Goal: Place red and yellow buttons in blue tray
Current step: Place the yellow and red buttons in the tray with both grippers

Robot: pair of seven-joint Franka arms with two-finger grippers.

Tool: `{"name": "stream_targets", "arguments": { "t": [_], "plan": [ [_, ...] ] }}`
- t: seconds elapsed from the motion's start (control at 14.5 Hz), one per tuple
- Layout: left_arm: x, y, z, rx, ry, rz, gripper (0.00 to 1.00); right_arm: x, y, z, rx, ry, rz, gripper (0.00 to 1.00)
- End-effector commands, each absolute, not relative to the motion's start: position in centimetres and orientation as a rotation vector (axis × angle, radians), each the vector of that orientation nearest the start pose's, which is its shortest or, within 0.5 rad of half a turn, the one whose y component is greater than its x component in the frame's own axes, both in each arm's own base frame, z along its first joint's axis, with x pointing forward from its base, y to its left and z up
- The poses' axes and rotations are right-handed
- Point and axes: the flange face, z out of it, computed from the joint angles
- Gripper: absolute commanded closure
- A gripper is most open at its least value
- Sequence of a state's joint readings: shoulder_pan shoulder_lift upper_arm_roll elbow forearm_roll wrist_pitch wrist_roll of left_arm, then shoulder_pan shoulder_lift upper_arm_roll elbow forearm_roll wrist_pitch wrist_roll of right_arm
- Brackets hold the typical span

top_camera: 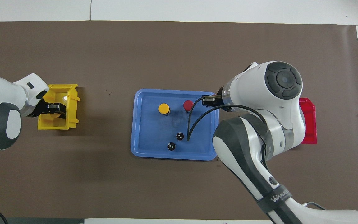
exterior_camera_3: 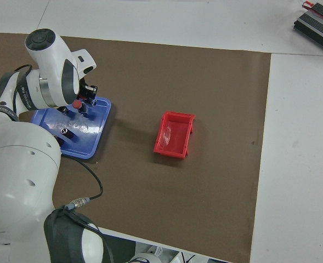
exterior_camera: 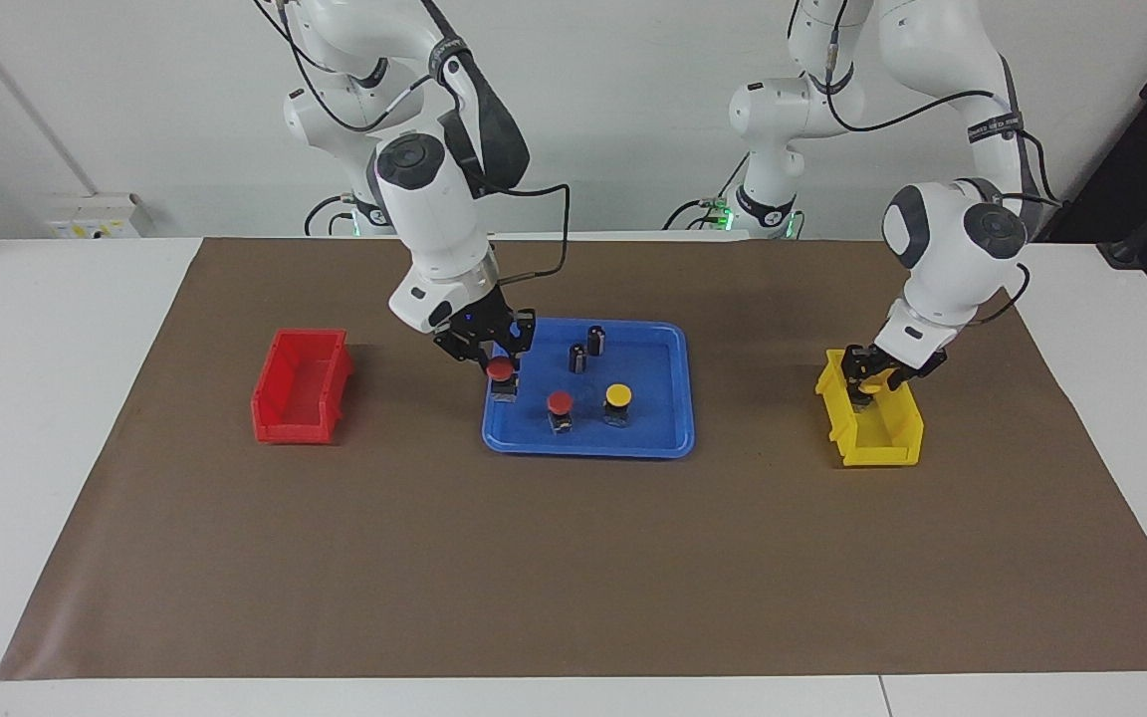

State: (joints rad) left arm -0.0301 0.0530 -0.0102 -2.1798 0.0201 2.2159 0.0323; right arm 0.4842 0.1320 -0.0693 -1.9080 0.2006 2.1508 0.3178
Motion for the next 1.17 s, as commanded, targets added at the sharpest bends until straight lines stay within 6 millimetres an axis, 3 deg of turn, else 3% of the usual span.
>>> {"name": "stream_targets", "arguments": {
  "t": [0.0,0.14,0.34,0.48,0.55,0.76,0.89,1.1],
  "plan": [
    [53.0,-1.6,37.0,-3.115,0.13,-0.012,0.99,55.3,26.0,42.7,-2.934,0.04,-0.05,0.84],
    [54.0,-1.8,38.6,-3.114,0.135,0.005,0.99,55.5,26.2,41.4,-2.945,0.039,-0.027,0.84],
    [56.6,-3.0,46.6,-3.106,0.171,0.059,0.99,55.5,26.9,40.3,-2.959,0.021,-0.022,0.84],
    [57.0,-7.5,47.1,-3.1,0.221,0.08,0.99,55.5,26.8,40.0,-2.964,0.022,-0.012,0.84],
    [56.9,-9.4,47.1,-3.106,0.153,0.049,0.99,55.5,27.0,39.5,-2.967,0.02,-0.007,0.84],
    [55.3,-18.6,46.8,-3.128,-0.008,-0.01,0.98,55.8,27.3,38.2,-2.973,0.013,-0.013,0.84],
    [53.1,-25.9,44.9,-3.136,-0.106,-0.033,0.98,55.9,27.2,37.9,-2.976,0.004,-0.009,0.84],
    [50.0,-34.1,42.4,-3.104,-0.168,-0.017,0.99,56.0,27.5,36.5,-2.983,0.001,-0.001,0.83]
  ]
}}
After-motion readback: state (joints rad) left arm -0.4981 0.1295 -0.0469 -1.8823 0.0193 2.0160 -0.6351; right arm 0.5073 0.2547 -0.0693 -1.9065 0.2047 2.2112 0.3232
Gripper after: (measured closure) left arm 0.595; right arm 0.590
